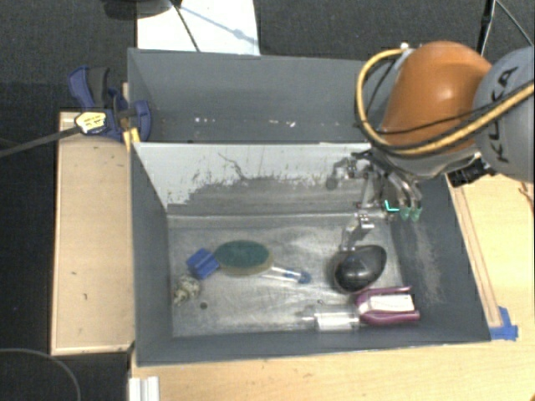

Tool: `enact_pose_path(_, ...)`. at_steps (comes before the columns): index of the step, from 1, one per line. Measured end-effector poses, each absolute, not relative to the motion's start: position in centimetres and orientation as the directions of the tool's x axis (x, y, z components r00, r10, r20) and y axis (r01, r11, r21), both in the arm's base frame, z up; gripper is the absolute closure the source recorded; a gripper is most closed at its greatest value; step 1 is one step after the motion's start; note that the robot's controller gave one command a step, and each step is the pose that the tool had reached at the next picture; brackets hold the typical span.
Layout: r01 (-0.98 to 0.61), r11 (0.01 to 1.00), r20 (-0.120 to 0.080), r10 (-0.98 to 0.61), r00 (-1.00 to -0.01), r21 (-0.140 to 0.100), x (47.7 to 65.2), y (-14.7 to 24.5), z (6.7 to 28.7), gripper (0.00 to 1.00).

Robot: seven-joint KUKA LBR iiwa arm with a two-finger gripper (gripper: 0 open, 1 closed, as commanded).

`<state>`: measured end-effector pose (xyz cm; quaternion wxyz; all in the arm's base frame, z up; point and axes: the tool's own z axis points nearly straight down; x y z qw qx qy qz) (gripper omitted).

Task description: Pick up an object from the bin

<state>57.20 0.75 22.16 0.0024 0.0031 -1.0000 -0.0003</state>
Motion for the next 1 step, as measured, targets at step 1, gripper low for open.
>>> enact_pose_path(1, -0.118, 0.993, -0.024, -0.118, -0.993, 0.003, 53.27, -6.54, 9.03, 0.0)
